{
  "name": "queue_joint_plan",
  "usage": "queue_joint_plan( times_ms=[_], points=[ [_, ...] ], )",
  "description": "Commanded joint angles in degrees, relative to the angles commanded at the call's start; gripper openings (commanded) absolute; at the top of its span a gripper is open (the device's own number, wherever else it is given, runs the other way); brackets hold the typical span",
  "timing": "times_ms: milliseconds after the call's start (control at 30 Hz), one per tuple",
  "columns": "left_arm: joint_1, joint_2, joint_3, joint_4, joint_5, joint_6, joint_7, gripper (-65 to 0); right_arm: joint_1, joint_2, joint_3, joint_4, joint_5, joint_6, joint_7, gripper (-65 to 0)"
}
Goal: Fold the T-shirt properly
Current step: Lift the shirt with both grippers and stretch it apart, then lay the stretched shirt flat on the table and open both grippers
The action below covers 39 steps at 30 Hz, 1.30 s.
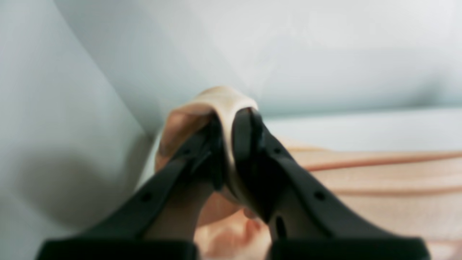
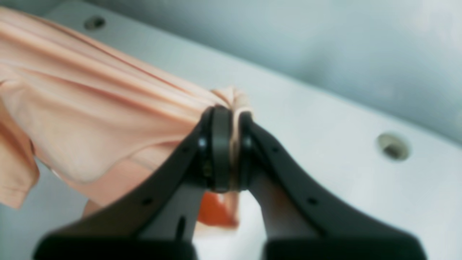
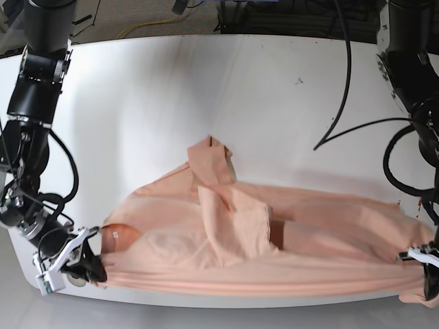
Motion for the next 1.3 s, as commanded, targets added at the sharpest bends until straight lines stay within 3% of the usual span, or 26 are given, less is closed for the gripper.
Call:
queue_joint_plan(
  times_ms=[233, 467, 600, 733, 833, 967, 1300],
  points=[
    [-8.6, -3.8, 3.4, -0.2, 0.3, -0.1, 0.2, -64.6, 15.1, 3.5, -6.3, -1.9, 0.1, 0.00, -2.2, -64.5],
    [-1.8, -3.8, 3.7, 0.6, -0.1, -0.1, 1.4, -64.6, 13.1, 3.8, -5.9, -1.1, 0.2, 0.09, -5.4, -64.7],
    [7.4, -3.3, 3.6, 3.0, -0.2, -0.1, 1.4, -64.6, 2.8, 4.7, -0.4, 2.9, 1.2, 0.09, -5.8, -64.8],
    [16.4, -0.3, 2.3, 4.6, -0.2, -0.4, 1.4, -64.6, -8.8, 4.7, 5.3, 6.2, 3.5, 0.09, -5.8, -64.8],
    [24.8, 2.5, 1.0, 4.7, 0.0, -3.5, 1.3, -64.7, -18.5, 4.0, 9.3, 8.4, 3.8, 0.09, -5.8, -64.8],
    [33.9, 5.3, -0.6, 4.8, 0.1, -6.3, 1.2, -65.0, -30.2, 0.0, 14.4, 10.5, 3.8, 0.09, -5.8, -64.8],
    [52.7, 11.8, -5.3, 5.5, -0.1, -6.5, 1.1, -65.0, -49.1, -7.0, 20.7, 14.2, 3.9, 0.09, -5.8, -64.7]
  ],
)
